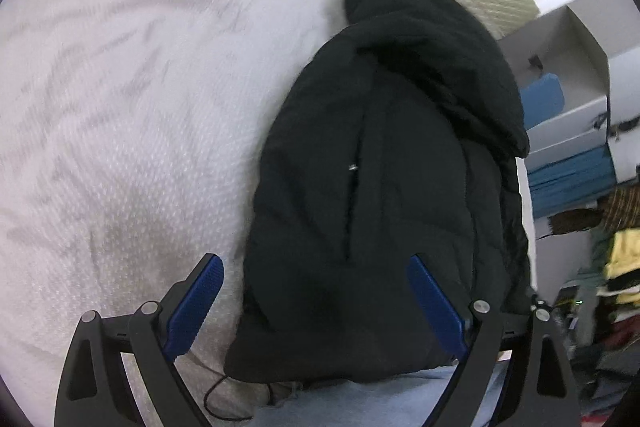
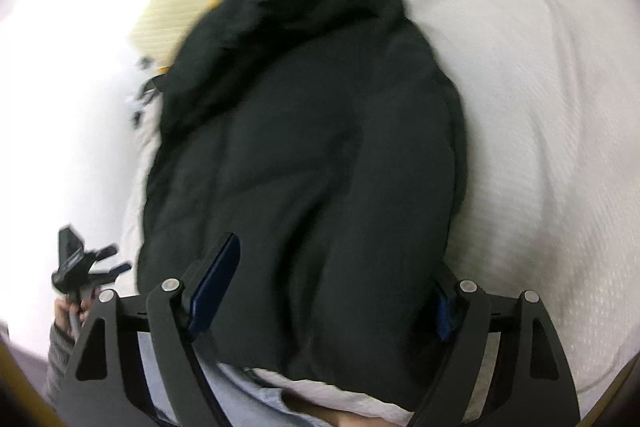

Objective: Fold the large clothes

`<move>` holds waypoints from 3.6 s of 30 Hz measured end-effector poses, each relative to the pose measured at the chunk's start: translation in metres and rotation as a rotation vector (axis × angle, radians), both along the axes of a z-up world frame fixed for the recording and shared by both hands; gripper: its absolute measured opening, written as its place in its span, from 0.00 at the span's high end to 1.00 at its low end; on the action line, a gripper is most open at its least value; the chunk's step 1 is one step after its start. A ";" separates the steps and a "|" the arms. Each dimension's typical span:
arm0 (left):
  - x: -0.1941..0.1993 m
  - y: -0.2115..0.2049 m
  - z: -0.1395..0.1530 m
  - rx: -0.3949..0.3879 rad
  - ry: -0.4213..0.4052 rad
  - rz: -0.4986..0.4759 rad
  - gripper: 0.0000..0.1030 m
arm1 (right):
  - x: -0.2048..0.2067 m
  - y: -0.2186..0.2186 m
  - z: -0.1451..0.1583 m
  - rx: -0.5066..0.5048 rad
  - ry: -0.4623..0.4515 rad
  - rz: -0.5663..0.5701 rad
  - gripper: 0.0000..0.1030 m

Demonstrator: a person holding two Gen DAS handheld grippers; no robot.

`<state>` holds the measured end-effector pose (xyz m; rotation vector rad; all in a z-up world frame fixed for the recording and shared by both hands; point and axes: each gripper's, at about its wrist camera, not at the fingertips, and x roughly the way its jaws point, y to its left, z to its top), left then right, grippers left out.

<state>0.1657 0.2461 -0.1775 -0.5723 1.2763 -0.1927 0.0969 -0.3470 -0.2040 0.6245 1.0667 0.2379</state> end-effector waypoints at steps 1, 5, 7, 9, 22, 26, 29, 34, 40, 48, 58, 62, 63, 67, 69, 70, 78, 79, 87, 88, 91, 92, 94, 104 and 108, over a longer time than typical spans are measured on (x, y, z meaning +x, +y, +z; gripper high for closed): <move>0.004 0.002 -0.009 -0.022 0.030 -0.012 0.09 | 0.001 -0.006 -0.008 0.005 0.038 -0.036 0.18; 0.018 -0.006 -0.033 -0.057 0.104 -0.111 0.09 | 0.003 -0.025 -0.028 -0.028 0.145 -0.150 0.16; 0.023 -0.018 -0.039 -0.002 0.103 -0.224 0.09 | 0.002 -0.032 -0.032 -0.026 0.175 -0.151 0.16; 0.027 -0.022 -0.049 0.014 0.141 -0.250 0.09 | 0.002 -0.036 -0.036 -0.024 0.195 -0.162 0.15; 0.046 -0.085 -0.033 -0.110 0.146 -0.435 0.20 | 0.013 -0.009 -0.025 0.056 0.122 -0.003 0.13; 0.043 -0.097 -0.026 -0.103 0.123 -0.411 0.45 | 0.010 -0.011 -0.022 0.037 0.108 0.000 0.47; 0.041 -0.102 -0.017 -0.100 0.094 -0.404 0.67 | 0.011 -0.014 -0.021 0.031 0.103 -0.021 0.75; 0.033 -0.092 -0.001 -0.098 0.032 -0.347 0.88 | 0.009 -0.009 0.001 0.002 0.002 0.007 0.83; 0.021 -0.085 0.047 -0.121 -0.116 -0.266 0.91 | 0.001 -0.021 0.043 0.024 -0.141 0.004 0.86; -0.019 -0.057 0.119 -0.205 -0.292 -0.171 0.97 | -0.036 -0.033 0.090 0.096 -0.249 -0.021 0.87; -0.094 -0.016 0.178 -0.266 -0.379 -0.116 0.98 | -0.104 -0.053 0.166 0.160 -0.370 0.030 0.87; -0.129 -0.009 0.199 -0.272 -0.383 -0.139 0.98 | -0.137 -0.058 0.197 0.182 -0.405 0.053 0.87; -0.137 -0.008 0.204 -0.265 -0.383 -0.155 0.98 | -0.147 -0.057 0.207 0.177 -0.419 0.061 0.87; -0.161 -0.004 0.224 -0.252 -0.390 -0.176 0.97 | -0.167 -0.056 0.232 0.159 -0.433 0.071 0.87; -0.162 -0.010 0.231 -0.236 -0.389 -0.180 0.97 | -0.160 -0.057 0.238 0.163 -0.422 0.065 0.87; -0.161 -0.011 0.233 -0.230 -0.387 -0.181 0.97 | -0.153 -0.058 0.239 0.164 -0.417 0.062 0.87; -0.081 -0.012 0.235 -0.174 -0.312 -0.150 0.96 | -0.049 -0.070 0.236 0.157 -0.320 0.012 0.87; -0.066 -0.013 0.234 -0.167 -0.301 -0.141 0.96 | -0.038 -0.071 0.236 0.152 -0.310 0.003 0.87; 0.032 -0.030 0.210 -0.034 -0.261 -0.101 0.96 | 0.097 -0.071 0.191 0.085 -0.144 -0.082 0.87; 0.043 -0.030 0.203 -0.033 -0.255 -0.091 0.96 | 0.109 -0.071 0.185 0.079 -0.131 -0.083 0.87; 0.068 -0.029 0.179 -0.027 -0.232 -0.065 0.96 | 0.137 -0.073 0.160 0.110 -0.094 -0.100 0.87; 0.080 -0.029 0.167 -0.023 -0.215 -0.064 0.96 | 0.145 -0.073 0.151 0.115 -0.079 -0.108 0.86; 0.093 -0.030 0.150 -0.019 -0.194 -0.060 0.96 | 0.158 -0.071 0.134 0.119 -0.051 -0.117 0.86; 0.156 -0.049 0.076 0.023 -0.124 -0.069 0.95 | 0.209 -0.065 0.054 0.094 0.061 -0.121 0.86; 0.167 -0.054 0.054 0.008 -0.108 -0.069 0.95 | 0.213 -0.068 0.029 0.133 0.095 -0.129 0.86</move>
